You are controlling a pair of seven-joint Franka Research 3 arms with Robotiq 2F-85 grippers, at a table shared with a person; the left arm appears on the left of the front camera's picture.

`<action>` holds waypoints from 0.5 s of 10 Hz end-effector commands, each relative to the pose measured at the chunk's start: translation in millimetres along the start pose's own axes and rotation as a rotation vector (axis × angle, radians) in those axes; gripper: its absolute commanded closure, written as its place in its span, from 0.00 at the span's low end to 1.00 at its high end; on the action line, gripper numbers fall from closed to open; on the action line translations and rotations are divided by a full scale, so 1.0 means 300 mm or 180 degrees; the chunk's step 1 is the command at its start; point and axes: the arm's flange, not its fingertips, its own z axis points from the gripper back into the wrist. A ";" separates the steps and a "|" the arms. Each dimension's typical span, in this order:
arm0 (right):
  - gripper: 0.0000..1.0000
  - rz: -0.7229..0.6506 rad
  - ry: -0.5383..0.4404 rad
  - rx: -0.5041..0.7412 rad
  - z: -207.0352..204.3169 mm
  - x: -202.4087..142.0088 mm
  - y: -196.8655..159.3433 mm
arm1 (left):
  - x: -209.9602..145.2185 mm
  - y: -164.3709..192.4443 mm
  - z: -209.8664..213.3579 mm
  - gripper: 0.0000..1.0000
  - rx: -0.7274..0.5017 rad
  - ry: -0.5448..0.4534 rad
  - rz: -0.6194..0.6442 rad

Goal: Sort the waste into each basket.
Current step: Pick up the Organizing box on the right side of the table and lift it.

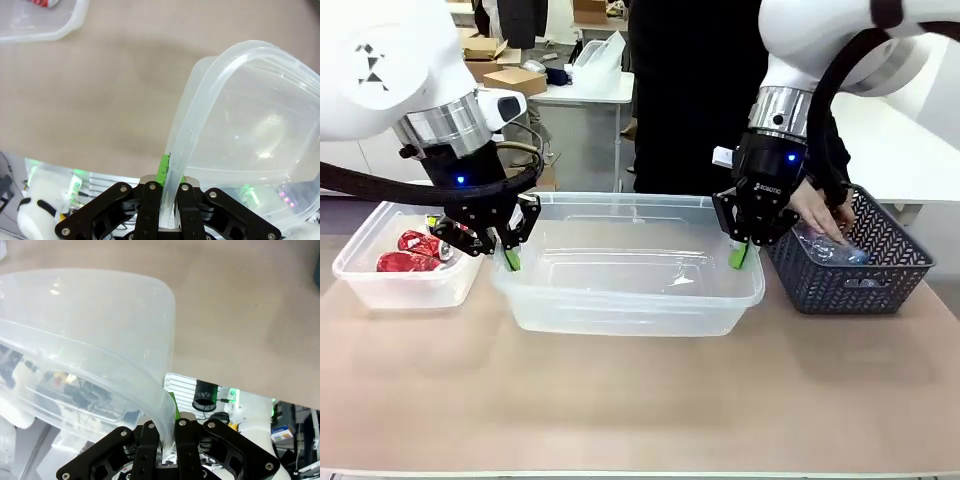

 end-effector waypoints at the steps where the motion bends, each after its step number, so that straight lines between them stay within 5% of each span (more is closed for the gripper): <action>1: 0.96 -0.0211 0.0019 0.0033 0.002 -0.035 0.000 | 0.090 -0.005 -0.005 0.96 -0.0234 0.0014 -0.0012; 5: 0.96 -0.0284 -0.0077 0.0020 0.004 0.019 -0.030 | 0.064 -0.001 -0.062 0.96 -0.0278 0.0150 -0.0182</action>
